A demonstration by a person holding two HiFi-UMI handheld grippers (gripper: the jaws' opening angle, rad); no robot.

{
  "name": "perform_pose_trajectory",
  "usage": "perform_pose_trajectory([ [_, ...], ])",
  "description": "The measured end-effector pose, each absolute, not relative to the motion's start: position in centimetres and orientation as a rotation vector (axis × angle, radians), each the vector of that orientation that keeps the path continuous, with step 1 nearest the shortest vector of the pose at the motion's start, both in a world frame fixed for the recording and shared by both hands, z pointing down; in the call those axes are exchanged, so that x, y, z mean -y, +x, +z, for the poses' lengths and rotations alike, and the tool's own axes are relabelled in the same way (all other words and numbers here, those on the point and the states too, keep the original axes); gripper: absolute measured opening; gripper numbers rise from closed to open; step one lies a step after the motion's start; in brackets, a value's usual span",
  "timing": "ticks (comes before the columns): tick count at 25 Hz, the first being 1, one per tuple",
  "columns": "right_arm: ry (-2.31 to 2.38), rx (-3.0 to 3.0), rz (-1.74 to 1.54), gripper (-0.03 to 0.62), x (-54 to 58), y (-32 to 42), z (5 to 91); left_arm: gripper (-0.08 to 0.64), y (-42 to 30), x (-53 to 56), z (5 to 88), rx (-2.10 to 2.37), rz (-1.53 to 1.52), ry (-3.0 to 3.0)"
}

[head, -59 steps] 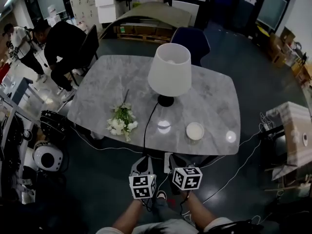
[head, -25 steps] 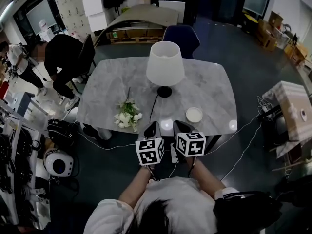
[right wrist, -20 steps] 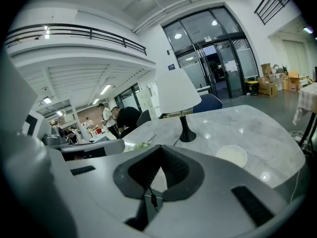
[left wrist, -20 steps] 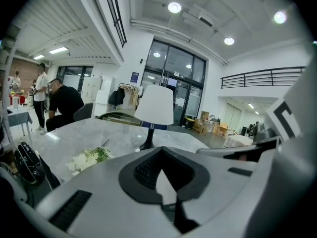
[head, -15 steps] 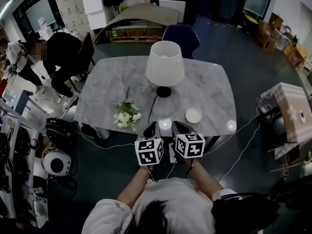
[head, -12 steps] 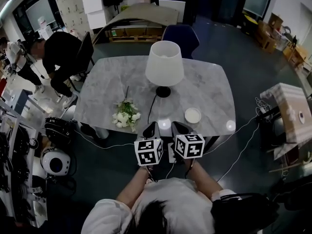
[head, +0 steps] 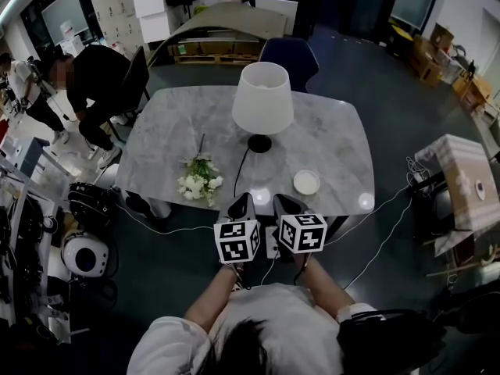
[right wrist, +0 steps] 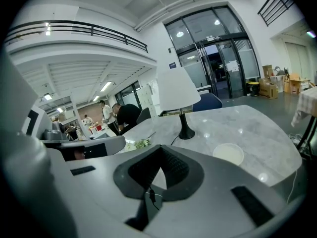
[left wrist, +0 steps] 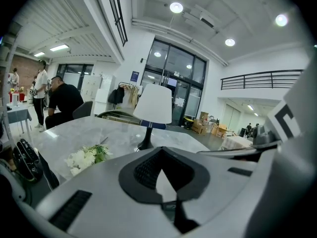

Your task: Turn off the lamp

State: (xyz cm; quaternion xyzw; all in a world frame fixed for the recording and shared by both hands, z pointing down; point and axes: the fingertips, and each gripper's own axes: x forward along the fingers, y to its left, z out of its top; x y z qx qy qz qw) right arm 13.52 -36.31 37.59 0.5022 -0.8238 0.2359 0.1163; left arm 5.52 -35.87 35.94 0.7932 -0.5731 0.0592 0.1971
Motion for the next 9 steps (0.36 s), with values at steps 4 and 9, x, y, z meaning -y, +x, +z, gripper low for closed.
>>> perform_pose_trajectory([
  [4, 1.480, 2.414, 0.696, -0.002, 36.01, 13.60, 37.51, -0.005, 5.45, 35.60, 35.79, 1.607, 0.163, 2.223],
  [9, 1.488, 2.412, 0.712, -0.002, 35.47, 13.71, 37.76, -0.005, 5.50, 35.05, 35.66, 1.602, 0.169, 2.233],
])
